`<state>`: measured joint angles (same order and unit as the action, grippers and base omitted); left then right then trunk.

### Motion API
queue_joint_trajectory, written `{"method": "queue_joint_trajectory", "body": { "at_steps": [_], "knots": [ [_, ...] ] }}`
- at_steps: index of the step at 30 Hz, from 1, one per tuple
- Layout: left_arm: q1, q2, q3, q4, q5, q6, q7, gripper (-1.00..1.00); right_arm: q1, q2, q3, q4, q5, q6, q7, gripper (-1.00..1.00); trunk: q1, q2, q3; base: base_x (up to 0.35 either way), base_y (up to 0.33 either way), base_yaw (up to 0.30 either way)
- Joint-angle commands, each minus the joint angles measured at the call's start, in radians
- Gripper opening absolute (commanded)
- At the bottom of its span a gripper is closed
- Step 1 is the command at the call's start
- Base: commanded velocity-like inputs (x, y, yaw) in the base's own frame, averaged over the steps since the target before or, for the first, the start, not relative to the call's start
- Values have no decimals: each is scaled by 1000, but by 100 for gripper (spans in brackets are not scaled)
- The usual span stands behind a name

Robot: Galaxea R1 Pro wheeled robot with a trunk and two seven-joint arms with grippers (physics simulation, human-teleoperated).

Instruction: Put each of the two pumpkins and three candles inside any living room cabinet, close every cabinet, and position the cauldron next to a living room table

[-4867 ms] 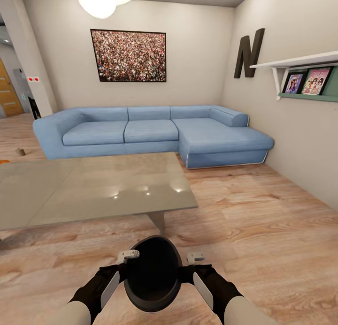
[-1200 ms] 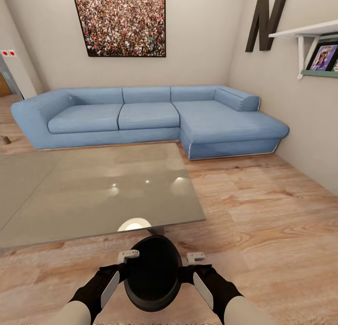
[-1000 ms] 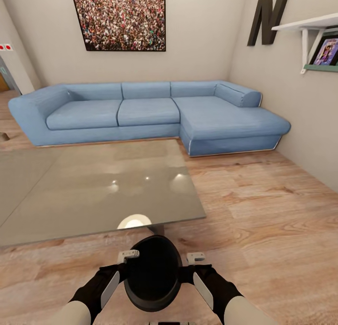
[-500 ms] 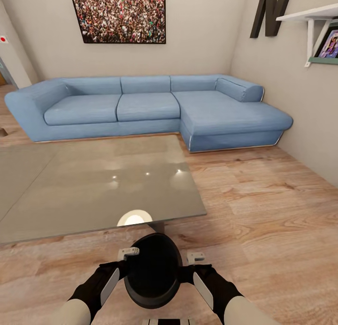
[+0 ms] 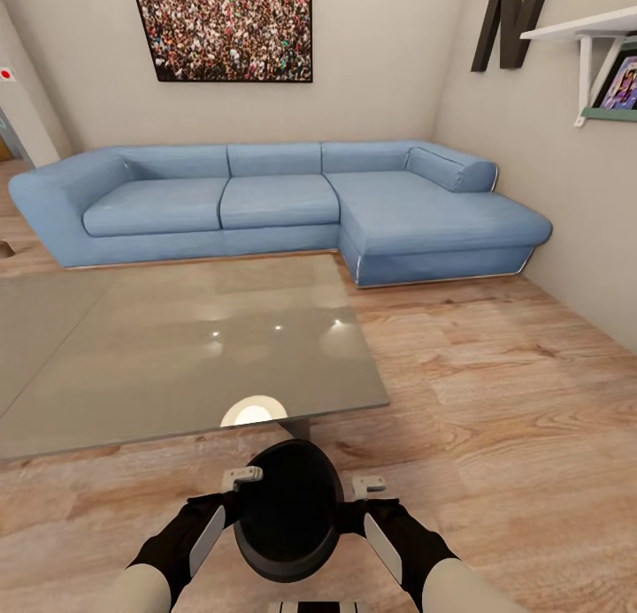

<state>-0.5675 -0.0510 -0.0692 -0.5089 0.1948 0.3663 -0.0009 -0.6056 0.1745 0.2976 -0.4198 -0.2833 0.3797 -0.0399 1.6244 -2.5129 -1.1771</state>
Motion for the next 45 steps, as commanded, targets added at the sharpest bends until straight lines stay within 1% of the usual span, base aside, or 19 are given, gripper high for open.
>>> {"method": "queue_joint_trajectory", "body": {
  "at_steps": [1, 3, 4, 5, 6, 26, 41, 45],
  "knots": [
    [1, -3, 2, 29, 11, -24, 2, -100, 0, 0, 3, 0, 3, 5, -6, -100, 0, 0, -1, 0, 0, 0],
    [1, -3, 2, 29, 11, -24, 2, -100, 0, 0, 3, 0, 3, 5, -6, -100, 0, 0, -1, 0, 0, 0],
    [1, -3, 2, 29, 11, -24, 2, 100, 0, 0, 3, 0, 3, 5, -6, -100, 0, 0, -1, 0, 0, 0],
    [1, -3, 3, 29, 11, -24, 2, 100, 0, 0, 3, 0, 3, 5, -6, -100, 0, 0, -1, 0, 0, 0],
    [1, -3, 3, 29, 11, -24, 2, 100, 0, 0, 3, 0, 3, 5, -6, 100, 0, 0, -1, 0, 0, 0],
    [1, -3, 2, 27, 11, -24, 2, 100, 0, 0, 3, -1, 3, 5, -6, 100, 0, 0, -1, 0, 0, 0],
    [1, -3, 1, 27, 12, -21, 3, 100, 0, 0, 3, -1, 3, 5, -6, 100, -6, 4, 57, 0, 0, 0],
    [1, -3, 4, 27, 13, -18, 13, 100, 0, 0, 3, -1, 3, 5, -6, 100, -8, 4, 72, 0, 0, 0]
  ]
}}
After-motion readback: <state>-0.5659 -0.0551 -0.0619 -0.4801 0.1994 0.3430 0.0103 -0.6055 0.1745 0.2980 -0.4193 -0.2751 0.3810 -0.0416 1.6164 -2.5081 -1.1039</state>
